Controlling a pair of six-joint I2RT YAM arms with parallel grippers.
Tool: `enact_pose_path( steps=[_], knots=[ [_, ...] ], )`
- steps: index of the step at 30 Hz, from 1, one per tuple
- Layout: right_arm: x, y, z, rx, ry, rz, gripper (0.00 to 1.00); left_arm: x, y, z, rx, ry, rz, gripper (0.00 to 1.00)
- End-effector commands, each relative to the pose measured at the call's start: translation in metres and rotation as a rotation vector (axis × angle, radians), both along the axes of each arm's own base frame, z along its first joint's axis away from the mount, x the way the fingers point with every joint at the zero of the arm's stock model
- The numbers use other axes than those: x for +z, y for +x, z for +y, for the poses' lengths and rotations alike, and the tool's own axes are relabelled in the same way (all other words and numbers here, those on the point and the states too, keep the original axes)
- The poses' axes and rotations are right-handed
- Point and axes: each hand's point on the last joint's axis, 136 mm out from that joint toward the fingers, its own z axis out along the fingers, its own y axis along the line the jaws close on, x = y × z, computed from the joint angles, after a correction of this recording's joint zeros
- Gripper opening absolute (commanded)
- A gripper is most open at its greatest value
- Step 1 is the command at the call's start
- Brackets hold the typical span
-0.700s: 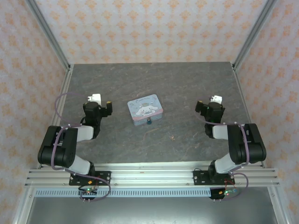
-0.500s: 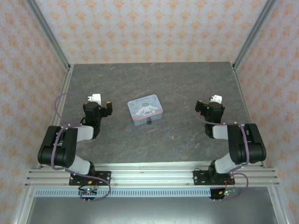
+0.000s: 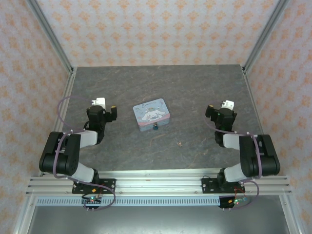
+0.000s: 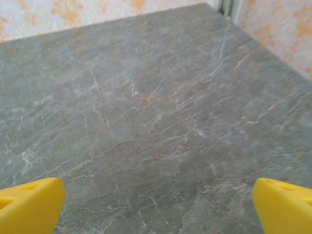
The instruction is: Unlock the padlock with the key
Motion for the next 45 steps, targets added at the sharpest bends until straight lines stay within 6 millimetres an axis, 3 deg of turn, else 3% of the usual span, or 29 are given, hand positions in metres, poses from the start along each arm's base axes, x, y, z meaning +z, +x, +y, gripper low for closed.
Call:
enact_pose_path(
  steps=[1,5,11,15,18,23,29,33,45],
  knots=[
    [0.044,-0.014,-0.017,-0.114,0.049,-0.098,0.99,0.035,0.003,0.009,0.053,-0.001,-0.017,1.0],
    [0.068,-0.028,-0.022,-0.23,0.306,-0.181,0.99,0.06,-0.002,0.012,0.101,-0.049,0.017,1.0],
    [0.075,-0.01,0.033,0.037,0.478,-0.071,1.0,0.095,-0.013,-0.005,0.136,-0.178,0.055,1.0],
    [0.068,0.008,0.072,0.182,0.556,0.099,0.91,0.104,-0.022,-0.025,0.138,-0.272,0.107,1.0],
    [0.059,0.017,0.098,0.237,0.545,0.236,0.89,0.102,-0.025,-0.042,0.128,-0.332,0.145,1.0],
    [0.039,0.024,0.145,0.32,0.49,0.425,0.85,0.082,-0.029,-0.074,0.089,-0.425,0.24,1.0],
    [0.016,0.024,0.2,0.396,0.535,0.56,0.74,0.06,-0.036,-0.118,0.025,-0.577,0.296,1.0],
    [0.008,0.016,0.229,0.432,0.528,0.611,0.68,0.049,-0.04,-0.135,0.012,-0.629,0.319,1.0],
    [-0.016,-0.005,0.268,0.461,0.529,0.685,0.6,0.026,-0.025,-0.165,-0.016,-0.771,0.362,1.0]
  ],
)
